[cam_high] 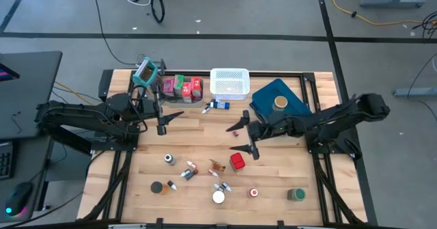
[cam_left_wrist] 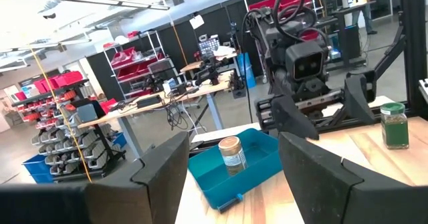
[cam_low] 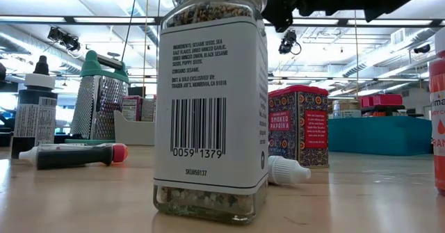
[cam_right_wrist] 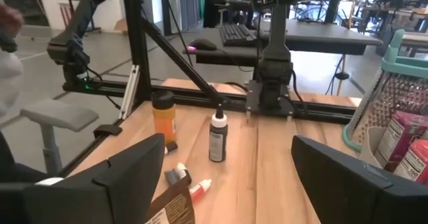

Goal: Pick & Place Kitchen Items
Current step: Put the orange seasoning pack into the blue bin

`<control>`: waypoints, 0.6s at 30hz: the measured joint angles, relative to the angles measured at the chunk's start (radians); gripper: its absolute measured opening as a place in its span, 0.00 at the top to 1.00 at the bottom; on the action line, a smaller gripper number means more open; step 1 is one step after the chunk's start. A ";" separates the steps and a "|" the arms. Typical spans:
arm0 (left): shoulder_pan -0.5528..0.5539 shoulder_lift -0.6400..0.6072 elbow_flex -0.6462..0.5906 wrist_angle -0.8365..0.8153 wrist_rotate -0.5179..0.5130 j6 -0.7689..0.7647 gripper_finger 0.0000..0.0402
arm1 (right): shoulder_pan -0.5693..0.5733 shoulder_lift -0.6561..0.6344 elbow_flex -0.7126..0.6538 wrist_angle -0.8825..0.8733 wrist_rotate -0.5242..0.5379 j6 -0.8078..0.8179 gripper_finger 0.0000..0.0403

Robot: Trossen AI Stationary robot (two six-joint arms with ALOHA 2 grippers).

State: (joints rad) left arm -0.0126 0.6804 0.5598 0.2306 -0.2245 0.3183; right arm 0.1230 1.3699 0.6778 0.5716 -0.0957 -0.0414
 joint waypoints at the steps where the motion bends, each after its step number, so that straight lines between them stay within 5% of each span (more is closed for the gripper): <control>1: 0.000 0.000 0.000 0.001 0.000 0.000 0.40 | 0.000 0.006 0.006 -0.001 0.001 0.004 0.17; 18: 0.000 0.000 0.000 -0.005 0.036 -0.093 0.40 | -0.001 0.079 0.019 0.096 0.087 0.005 0.17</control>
State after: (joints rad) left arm -0.0128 0.6806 0.5598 0.2254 -0.1886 0.2252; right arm 0.1223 1.4492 0.6964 0.6673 -0.0088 -0.0368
